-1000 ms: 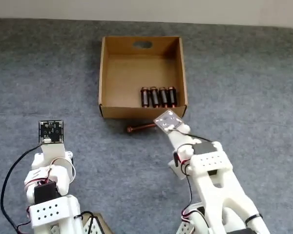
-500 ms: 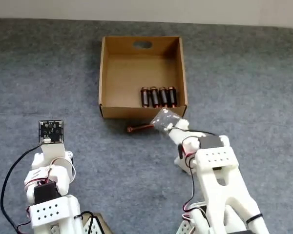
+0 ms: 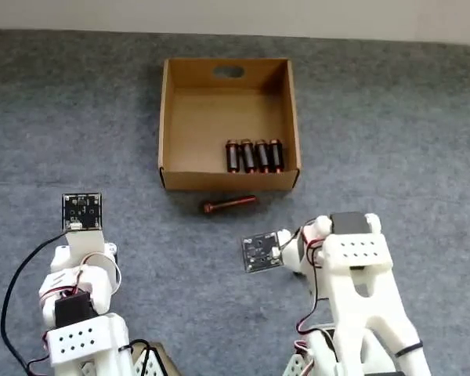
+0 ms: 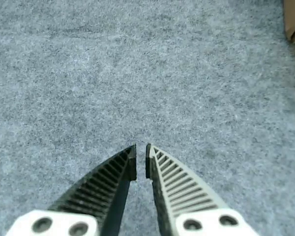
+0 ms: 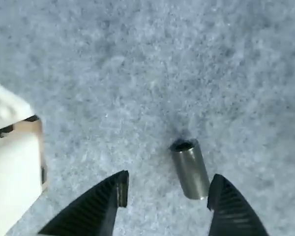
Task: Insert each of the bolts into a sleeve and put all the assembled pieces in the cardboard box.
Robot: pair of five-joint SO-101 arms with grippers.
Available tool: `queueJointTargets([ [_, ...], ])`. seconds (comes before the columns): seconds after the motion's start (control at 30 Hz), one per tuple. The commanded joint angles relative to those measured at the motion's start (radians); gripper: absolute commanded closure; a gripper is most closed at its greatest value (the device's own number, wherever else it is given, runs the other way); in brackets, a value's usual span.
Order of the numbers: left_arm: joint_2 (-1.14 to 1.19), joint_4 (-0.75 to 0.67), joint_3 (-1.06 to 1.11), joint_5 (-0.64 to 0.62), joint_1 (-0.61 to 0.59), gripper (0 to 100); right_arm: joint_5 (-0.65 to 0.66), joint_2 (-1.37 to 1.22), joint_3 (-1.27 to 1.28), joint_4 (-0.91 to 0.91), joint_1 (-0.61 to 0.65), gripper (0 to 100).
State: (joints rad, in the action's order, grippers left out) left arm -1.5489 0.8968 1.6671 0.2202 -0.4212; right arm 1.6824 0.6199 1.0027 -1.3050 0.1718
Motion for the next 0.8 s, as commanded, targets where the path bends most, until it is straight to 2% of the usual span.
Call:
queueJointTargets([
  [0.0, -0.010, -0.017, -0.018, -0.006, -0.008, 94, 0.081, 0.010, 0.076, 0.163, -0.012, 75.4],
  [0.13, -0.010, -0.017, -0.018, -0.006, -0.008, 94, 0.081, 0.010, 0.148, 0.260, -0.012, 75.4],
  [0.33, -0.010, -0.015, -0.018, -0.006, -0.008, 94, 0.080, 0.008, 0.173, 0.295, -0.012, 77.3],
  [0.4, -0.010, -0.015, -0.018, -0.006, -0.008, 94, 0.052, 0.008, 0.171, 0.297, -0.012, 85.1],
  [0.47, -0.010, -0.014, -0.018, -0.006, -0.008, 94, 0.006, 0.008, 0.171, 0.326, -0.012, 97.7],
  [0.67, -0.010, -0.014, -0.018, -0.006, -0.008, 94, -0.322, 0.019, 0.142, 0.432, -0.015, 99.3],
  [0.77, -0.010, -0.014, -0.018, -0.006, -0.008, 94, -0.589, 0.021, 0.065, 0.424, 0.012, 99.1],
])
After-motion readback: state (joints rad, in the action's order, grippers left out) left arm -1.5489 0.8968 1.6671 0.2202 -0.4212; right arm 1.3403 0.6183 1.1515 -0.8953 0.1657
